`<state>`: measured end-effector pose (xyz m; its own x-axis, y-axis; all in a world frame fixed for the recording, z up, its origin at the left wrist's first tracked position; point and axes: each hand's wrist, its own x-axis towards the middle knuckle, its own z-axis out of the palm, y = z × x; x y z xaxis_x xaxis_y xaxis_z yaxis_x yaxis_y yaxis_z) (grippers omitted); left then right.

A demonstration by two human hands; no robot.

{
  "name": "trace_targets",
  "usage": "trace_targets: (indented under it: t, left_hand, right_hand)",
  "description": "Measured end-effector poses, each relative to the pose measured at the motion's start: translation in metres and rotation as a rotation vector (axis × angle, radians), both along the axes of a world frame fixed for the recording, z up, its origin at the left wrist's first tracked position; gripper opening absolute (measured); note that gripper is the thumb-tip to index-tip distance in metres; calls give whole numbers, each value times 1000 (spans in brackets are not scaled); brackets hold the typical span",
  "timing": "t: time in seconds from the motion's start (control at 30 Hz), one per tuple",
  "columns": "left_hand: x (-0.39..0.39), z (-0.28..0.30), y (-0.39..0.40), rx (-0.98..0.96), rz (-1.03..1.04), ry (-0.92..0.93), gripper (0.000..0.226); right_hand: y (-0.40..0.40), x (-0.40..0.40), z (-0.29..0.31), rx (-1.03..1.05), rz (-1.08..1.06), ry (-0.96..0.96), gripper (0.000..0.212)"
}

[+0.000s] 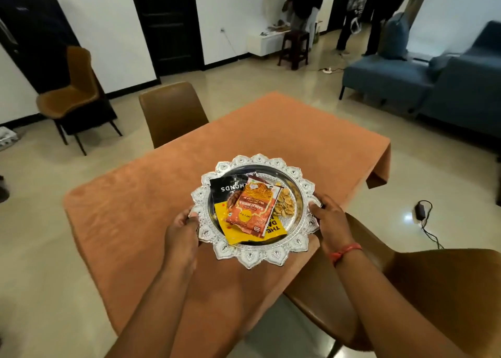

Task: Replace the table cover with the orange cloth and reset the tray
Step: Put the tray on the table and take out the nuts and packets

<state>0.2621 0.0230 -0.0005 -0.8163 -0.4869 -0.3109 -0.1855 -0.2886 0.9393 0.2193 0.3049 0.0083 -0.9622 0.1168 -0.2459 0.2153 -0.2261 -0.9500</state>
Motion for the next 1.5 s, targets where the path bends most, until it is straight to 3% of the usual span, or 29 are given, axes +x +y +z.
trace_targets:
  t: [0.7,0.9,1.2,1.27,1.33,1.4,1.5]
  left_hand:
    - [-319,-14,1,15,52,-111,31]
    - [-352,-30,-1,-7,51,-186,29]
    - [-344,-54,-4,6,17,-272,27]
    - [-343,-56,-5,-115,16,-268,34]
    - [-341,-56,-7,-532,51,-264,42]
    - [-339,-53,-6,-889,47,-161,41]
    - [-344,-41,11,-944,-120,-54,36]
  right_hand:
    - [-14,-357,-39,-19,94,-51,34]
    - [-15,-400,-55,22,153,-144,34]
    - [-9,-399,-78,38,241,-171,36]
    - [-9,-401,-79,158,221,-163,38]
    - [-10,-403,-77,478,115,-75,44]
    - [-17,-401,-69,778,14,154,39]
    - [-46,-396,-58,998,225,357,34]
